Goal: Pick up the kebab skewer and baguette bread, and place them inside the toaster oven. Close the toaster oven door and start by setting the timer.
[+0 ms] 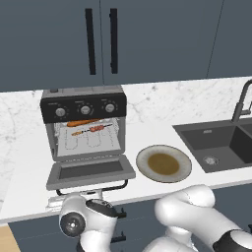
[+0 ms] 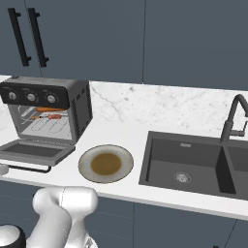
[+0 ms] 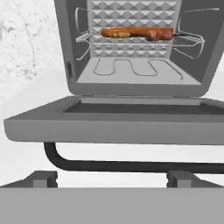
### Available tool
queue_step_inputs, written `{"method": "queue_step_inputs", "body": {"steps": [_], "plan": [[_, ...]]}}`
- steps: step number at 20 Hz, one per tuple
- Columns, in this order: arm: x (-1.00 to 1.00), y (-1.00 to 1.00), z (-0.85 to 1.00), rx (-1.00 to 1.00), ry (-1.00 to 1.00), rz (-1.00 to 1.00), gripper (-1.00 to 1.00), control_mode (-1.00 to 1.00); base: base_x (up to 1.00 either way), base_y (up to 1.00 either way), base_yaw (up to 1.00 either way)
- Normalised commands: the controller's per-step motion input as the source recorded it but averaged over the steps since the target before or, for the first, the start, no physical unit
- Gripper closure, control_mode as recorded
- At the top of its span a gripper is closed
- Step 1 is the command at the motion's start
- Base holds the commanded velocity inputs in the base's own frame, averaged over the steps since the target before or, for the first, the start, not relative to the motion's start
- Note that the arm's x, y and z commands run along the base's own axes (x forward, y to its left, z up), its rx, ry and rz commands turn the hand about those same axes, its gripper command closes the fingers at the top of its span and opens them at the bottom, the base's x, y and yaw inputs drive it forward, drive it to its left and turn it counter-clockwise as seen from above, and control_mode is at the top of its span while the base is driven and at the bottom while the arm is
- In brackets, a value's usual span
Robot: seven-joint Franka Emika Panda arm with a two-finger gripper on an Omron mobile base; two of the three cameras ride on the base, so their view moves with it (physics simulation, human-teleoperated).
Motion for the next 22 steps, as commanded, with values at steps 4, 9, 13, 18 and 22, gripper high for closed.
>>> {"method": "queue_step_inputs", "body": {"steps": [4,9,13,18,22], "plan": [[0.18,-0.26,-0.79,0.03,0.27,0.01,-1.00,-1.00,0.00,0.00,0.00],[0.38,-0.26,-0.49,0.01,0.17,0.01,-1.00,-1.00,0.00,0.00,0.00],[0.29,-0.16,-0.73,0.00,0.01,0.04,-1.00,-1.00,0.00,0.00,0.00],[0.25,-0.16,-0.52,0.00,-0.11,0.06,-1.00,-1.00,0.00,0.00,0.00],[0.36,-0.20,-0.44,0.00,-0.12,0.06,-1.00,-1.00,0.00,0.00,0.00]]}}
